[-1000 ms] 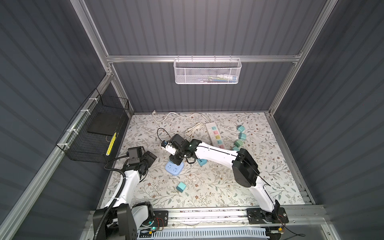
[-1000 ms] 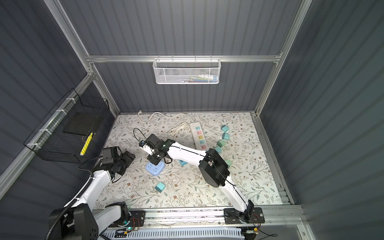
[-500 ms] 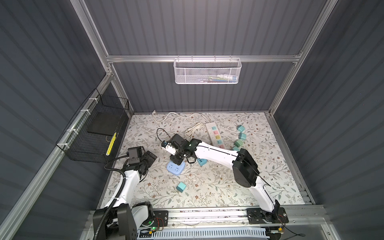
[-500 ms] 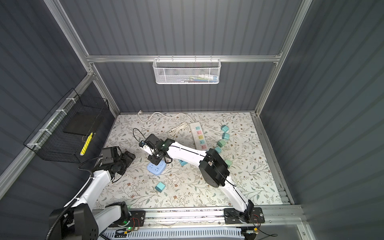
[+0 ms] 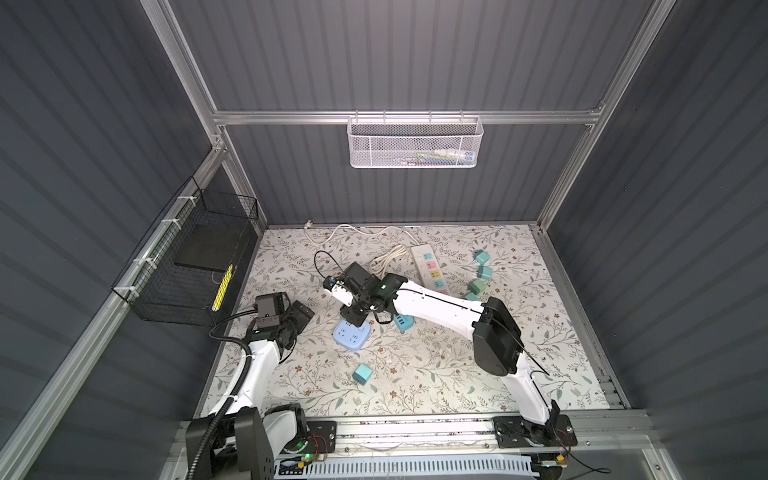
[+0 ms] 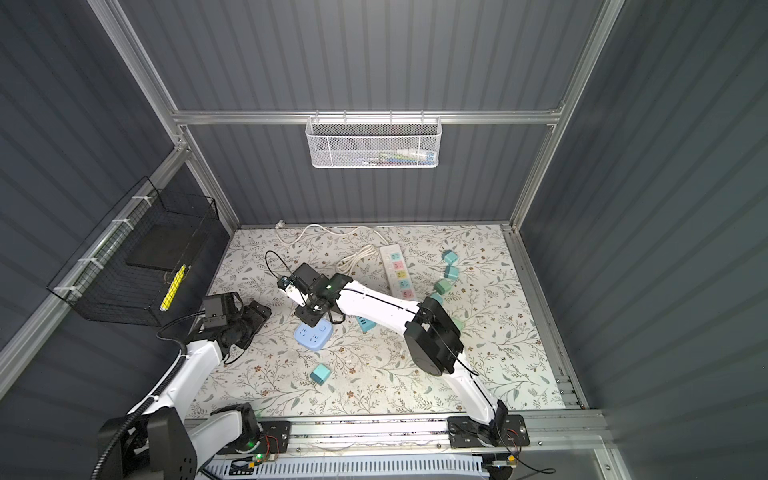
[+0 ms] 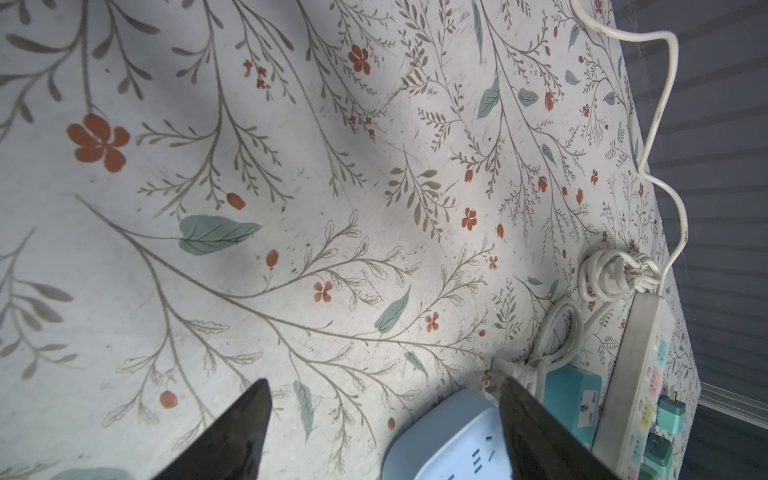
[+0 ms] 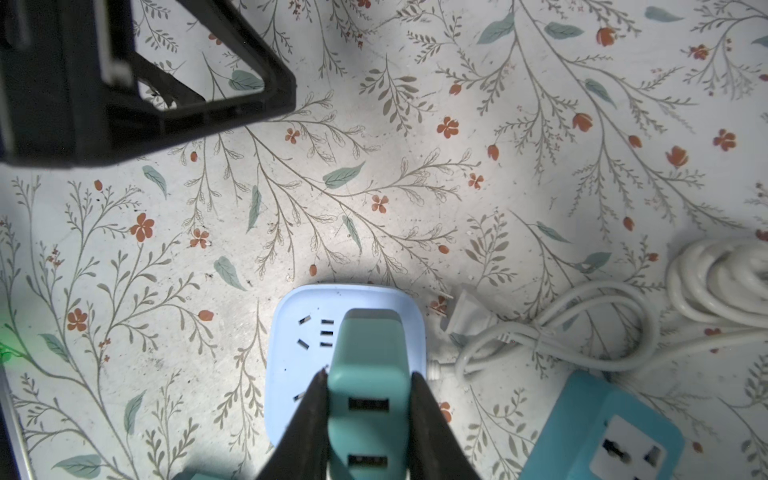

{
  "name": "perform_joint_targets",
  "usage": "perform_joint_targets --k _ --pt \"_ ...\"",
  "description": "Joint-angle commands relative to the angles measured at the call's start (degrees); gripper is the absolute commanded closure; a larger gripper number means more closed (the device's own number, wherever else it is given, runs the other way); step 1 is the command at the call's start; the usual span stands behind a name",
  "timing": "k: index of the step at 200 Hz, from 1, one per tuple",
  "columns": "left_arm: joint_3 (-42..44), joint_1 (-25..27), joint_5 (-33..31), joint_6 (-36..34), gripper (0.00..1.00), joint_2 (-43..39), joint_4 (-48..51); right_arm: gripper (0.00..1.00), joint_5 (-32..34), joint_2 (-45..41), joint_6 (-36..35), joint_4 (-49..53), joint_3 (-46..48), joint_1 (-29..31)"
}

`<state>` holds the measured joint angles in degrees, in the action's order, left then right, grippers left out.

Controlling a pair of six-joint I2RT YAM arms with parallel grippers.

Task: Insert the plug
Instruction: 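Align the teal adapter's prongs above the blue socket outlet with the right gripper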

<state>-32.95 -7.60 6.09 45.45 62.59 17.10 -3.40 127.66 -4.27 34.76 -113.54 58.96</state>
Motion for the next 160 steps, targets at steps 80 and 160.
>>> perform_joint_targets --k 80,160 --pt "-1.15 -0.23 1.65 -1.32 0.14 0.00 -0.50 0.95 -0.29 2.46 0.88 2.18 -0.77 0.45" --pt "-1.24 -0.25 1.55 -1.33 0.14 -0.24 -0.54 0.95 0.13 4.30 1.35 1.95 -0.21 1.07"
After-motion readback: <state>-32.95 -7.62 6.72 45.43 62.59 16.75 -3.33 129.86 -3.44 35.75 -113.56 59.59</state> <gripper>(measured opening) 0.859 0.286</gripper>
